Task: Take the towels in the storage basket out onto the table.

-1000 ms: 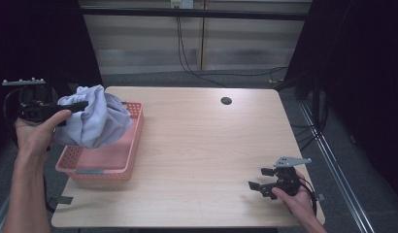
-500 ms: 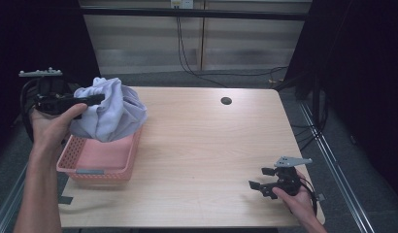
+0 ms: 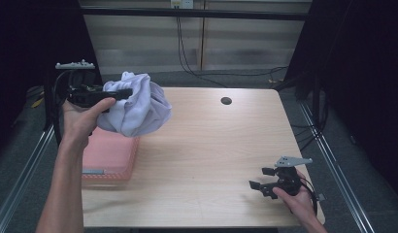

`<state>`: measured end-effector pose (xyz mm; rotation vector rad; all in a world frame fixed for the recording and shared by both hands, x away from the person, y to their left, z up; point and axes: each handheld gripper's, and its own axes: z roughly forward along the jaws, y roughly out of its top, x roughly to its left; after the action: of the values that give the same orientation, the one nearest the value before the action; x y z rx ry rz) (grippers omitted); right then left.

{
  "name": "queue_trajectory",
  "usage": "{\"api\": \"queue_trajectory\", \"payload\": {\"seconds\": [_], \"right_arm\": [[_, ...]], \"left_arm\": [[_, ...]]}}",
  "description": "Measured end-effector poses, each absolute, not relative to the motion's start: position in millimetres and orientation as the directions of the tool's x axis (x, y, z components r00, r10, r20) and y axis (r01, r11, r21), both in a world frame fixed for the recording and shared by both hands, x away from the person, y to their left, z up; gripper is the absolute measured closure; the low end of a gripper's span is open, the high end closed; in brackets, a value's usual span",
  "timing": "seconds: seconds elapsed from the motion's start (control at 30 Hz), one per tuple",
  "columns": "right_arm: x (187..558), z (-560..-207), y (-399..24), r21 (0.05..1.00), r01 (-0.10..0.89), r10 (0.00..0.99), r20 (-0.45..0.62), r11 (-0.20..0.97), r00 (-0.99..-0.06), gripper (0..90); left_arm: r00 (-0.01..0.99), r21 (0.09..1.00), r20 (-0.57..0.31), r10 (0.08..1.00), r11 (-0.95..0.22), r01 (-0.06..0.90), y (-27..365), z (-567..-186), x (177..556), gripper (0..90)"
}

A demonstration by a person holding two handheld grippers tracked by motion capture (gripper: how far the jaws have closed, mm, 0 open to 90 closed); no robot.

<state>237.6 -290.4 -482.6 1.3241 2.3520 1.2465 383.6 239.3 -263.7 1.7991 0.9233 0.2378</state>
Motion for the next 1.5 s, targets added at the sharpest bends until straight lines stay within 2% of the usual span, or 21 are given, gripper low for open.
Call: {"api": "queue_trajectory", "payload": {"seconds": [0.2, 0.63, 0.9, 1.13, 1.3, 1.37, 1.5], "right_arm": [[238, -482, -291, 0.736, 0.627, 0.77, 0.235, 0.257, -0.593, 16.9], [237, -482, -291, 0.735, 0.628, 0.771, 0.238, 0.255, -0.591, 16.9], [236, -482, -291, 0.732, 0.63, 0.77, 0.236, 0.26, -0.593, 16.7], [237, -483, -290, 0.728, 0.631, 0.764, 0.24, 0.266, -0.599, 16.3], [236, -482, -290, 0.731, 0.629, 0.763, 0.239, 0.266, -0.6, 16.3], [236, -482, -290, 0.728, 0.631, 0.763, 0.24, 0.267, -0.6, 16.4], [236, -483, -290, 0.729, 0.629, 0.764, 0.236, 0.27, -0.601, 16.3]], "left_arm": [[0.707, 0.864, -0.25, 0.662, -0.177, 0.471, 219, -258, 385, 59.2], [0.779, 0.835, -0.257, 0.572, -0.274, 0.477, 149, -299, 380, 58.3], [0.8, 0.792, -0.294, 0.523, -0.334, 0.51, 112, -339, 376, 56.5], [0.811, 0.714, -0.301, 0.502, -0.445, 0.541, 75, -394, 365, 56.4], [0.82, 0.683, -0.294, 0.492, -0.493, 0.54, 60, -422, 358, 56.1], [0.823, 0.649, -0.272, 0.499, -0.536, 0.54, 52, -440, 353, 52.6], [0.81, 0.643, -0.287, 0.511, -0.524, 0.558, 51, -458, 350, 50.5]]}}
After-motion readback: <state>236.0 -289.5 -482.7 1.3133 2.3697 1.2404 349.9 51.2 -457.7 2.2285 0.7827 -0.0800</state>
